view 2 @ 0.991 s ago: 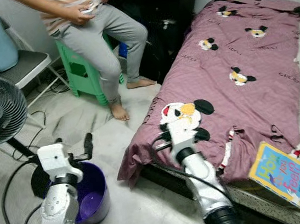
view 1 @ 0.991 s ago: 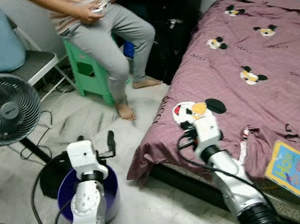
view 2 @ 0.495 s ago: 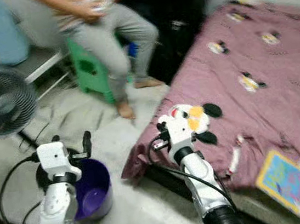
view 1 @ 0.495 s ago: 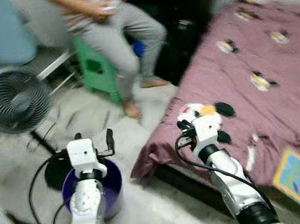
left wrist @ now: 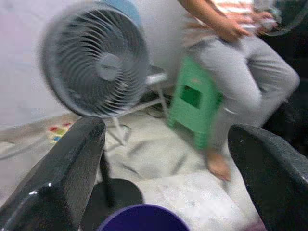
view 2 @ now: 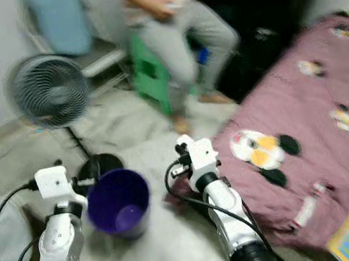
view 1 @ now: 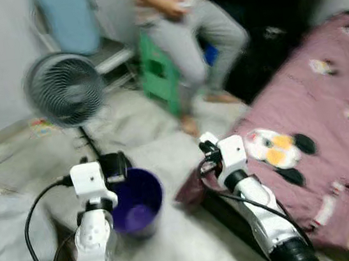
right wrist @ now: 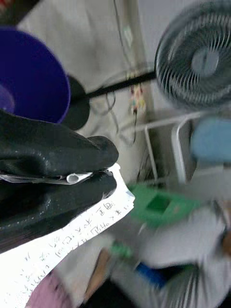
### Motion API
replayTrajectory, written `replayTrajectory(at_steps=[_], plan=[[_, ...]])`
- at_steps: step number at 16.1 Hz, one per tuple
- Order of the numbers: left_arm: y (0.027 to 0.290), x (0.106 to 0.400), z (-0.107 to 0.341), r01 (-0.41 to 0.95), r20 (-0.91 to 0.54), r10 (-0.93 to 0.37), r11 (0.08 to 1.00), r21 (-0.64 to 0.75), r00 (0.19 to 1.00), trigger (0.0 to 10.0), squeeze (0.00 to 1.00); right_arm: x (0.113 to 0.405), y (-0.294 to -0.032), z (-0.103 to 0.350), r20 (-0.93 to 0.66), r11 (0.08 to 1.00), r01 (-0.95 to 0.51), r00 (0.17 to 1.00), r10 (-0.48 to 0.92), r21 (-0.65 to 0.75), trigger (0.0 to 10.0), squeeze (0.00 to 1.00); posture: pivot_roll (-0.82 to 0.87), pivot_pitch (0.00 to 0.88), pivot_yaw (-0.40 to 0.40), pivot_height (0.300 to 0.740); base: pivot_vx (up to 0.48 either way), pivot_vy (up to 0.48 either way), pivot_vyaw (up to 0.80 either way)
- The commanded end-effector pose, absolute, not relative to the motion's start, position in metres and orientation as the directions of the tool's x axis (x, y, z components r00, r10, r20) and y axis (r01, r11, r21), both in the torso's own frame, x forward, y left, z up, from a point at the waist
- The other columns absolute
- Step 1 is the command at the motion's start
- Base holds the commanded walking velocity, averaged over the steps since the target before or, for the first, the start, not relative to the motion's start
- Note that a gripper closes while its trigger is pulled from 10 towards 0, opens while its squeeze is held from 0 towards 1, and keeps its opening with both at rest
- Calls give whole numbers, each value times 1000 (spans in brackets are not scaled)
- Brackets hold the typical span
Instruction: Clean up the room
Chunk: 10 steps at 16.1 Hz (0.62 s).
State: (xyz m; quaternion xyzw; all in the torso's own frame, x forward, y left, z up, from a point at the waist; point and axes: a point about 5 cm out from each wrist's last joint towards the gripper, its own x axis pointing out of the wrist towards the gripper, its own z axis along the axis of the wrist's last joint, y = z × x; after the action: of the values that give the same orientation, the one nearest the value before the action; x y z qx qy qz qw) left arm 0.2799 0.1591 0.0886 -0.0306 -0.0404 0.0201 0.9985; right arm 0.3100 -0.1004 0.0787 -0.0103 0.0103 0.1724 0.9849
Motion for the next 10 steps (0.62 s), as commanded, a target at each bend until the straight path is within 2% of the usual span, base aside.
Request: replayTrajectory(at_steps=[1,8,10], plan=[[151,278,85,-1,62,6,997,-73,998,10000,0,309,-107,77,-34,945,-325,945,324,-23,10000,0,35,91,-5,740,0,0,0],[146,277,86,33,71,-27,996,-80,997,10000,0,308,-110,77,-35,944,-326,945,325,-38,10000,0,26,96,-12,740,0,0,60],[146,277,86,36,71,-30,996,-80,997,10000,0,308,-110,77,-35,944,-327,945,325,-39,10000,0,26,96,-12,740,247,0,0]])
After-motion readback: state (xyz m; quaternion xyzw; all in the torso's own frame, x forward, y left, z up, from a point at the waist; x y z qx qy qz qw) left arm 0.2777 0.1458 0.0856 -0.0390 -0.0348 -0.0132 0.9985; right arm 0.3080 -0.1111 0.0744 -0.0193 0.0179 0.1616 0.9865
